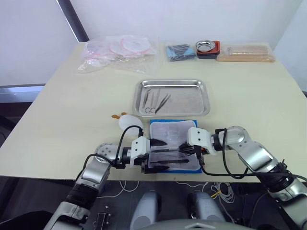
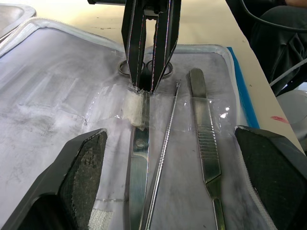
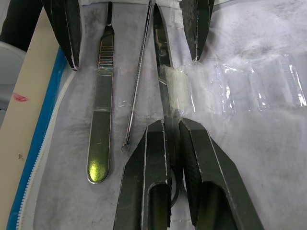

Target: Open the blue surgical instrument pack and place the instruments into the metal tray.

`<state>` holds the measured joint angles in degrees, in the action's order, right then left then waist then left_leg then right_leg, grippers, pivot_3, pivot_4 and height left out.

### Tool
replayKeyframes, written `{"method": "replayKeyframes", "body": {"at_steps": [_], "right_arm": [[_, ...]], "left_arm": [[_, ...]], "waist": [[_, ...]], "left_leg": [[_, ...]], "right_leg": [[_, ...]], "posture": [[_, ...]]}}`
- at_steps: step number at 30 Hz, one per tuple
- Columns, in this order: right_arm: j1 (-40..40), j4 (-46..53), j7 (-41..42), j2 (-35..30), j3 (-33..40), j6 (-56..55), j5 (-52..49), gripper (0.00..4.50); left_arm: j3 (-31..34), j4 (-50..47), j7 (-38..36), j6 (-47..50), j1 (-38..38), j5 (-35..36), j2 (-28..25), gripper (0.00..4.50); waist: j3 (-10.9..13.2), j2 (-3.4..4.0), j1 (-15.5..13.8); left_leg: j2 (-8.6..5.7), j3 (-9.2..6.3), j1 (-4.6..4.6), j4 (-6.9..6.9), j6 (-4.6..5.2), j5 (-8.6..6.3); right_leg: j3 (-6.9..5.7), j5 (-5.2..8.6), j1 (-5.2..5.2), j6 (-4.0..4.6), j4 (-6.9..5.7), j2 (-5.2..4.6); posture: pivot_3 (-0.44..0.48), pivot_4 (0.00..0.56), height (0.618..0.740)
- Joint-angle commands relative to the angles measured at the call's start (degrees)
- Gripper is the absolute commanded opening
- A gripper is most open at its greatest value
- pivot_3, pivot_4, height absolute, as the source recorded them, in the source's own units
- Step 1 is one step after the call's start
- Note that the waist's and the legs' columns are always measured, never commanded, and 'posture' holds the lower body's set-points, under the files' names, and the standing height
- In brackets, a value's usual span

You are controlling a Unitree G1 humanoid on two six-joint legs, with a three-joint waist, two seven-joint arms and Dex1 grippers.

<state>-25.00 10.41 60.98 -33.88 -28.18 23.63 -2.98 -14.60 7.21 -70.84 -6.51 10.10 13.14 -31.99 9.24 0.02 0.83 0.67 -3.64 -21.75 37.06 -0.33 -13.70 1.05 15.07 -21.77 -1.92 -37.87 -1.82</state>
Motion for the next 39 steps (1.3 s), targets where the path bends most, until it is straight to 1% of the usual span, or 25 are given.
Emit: {"method": "replayKeyframes", "body": {"at_steps": [1, 9, 17, 25, 29, 36, 39], "right_arm": [[0.2, 0.0, -0.3, -0.9, 0.8, -0.2, 1.1, 0.04], [-1.6, 3.9, 0.6, -1.0, 1.0, 0.6, 0.6, 0.04], [-4.7, 8.2, 2.3, -3.5, -0.3, 4.1, 3.7, 0.04], [-5.2, 11.0, 4.5, -7.6, -0.9, 5.9, 5.4, 0.04], [-4.8, 11.3, 5.2, -10.5, 0.6, 4.3, 5.4, 0.04], [-3.0, 12.8, 6.5, -14.6, 3.3, 3.5, 4.0, 0.04], [-1.5, 13.5, 7.4, -16.8, 6.2, 3.7, 2.1, 0.04]], "left_arm": [[-3.3, 4.5, 0.0, 3.1, -2.8, -4.0, -1.1, 4.5], [-3.6, 4.4, 0.4, 3.4, -2.9, -4.3, -0.8, 4.5], [-4.0, 5.2, 0.4, 2.5, -3.0, -4.9, -0.8, 4.5], [-4.2, 5.6, 0.6, 1.9, -3.1, -5.2, -0.7, 4.5], [-4.7, 5.9, 1.1, 1.7, -3.0, -6.2, -0.8, 4.5], [-4.5, 5.6, 1.4, 1.6, -3.6, -5.8, -0.8, 4.5], [-4.5, 5.4, 1.5, 1.8, -3.7, -5.6, -0.8, 4.5]], "waist": [[0.0, 0.0, 0.0], [0.0, 0.0, 0.0], [0.0, 0.03, -0.1], [0.0, 0.03, -0.2], [0.0, 0.03, -0.2], [0.0, 0.03, -0.2], [0.0, 0.04, -0.3]], "left_leg": [[0.0, 0.0, 0.0, 0.0, 0.0, 0.0], [0.01, -0.02, -0.02, -0.03, 0.0, 0.0], [-0.01, -0.02, -0.05, -0.19, 0.0, 0.0], [-0.04, 0.01, -0.11, -0.31, 0.0, 0.0], [-0.05, 0.0, -0.11, -0.35, 0.0, 0.0], [-0.06, 0.03, -0.11, -0.44, 0.0, 0.0], [-0.06, 0.04, -0.1, -0.48, 0.0, 0.0]], "right_leg": [[0.0, 0.0, 0.0, 0.0, 0.0, 0.0], [-0.01, 0.0, -0.03, 0.0, 0.01, -0.04], [-0.01, 0.01, -0.1, 0.0, 0.1, -0.05], [-0.01, 0.01, -0.22, -0.01, 0.23, -0.1], [-0.02, 0.01, -0.22, -0.01, 0.26, -0.12], [-0.02, 0.02, -0.22, -0.04, 0.37, -0.15], [-0.01, 0.02, -0.22, -0.05, 0.39, -0.16]], "posture": [[0.0, 0.15, 0.74], [0.0, 0.15, 0.74], [0.0, 0.15, 0.74], [0.0, 0.15, 0.74], [0.0, 0.15, 0.74], [0.0, 0.15, 0.74], [0.0, 0.15, 0.74]]}}
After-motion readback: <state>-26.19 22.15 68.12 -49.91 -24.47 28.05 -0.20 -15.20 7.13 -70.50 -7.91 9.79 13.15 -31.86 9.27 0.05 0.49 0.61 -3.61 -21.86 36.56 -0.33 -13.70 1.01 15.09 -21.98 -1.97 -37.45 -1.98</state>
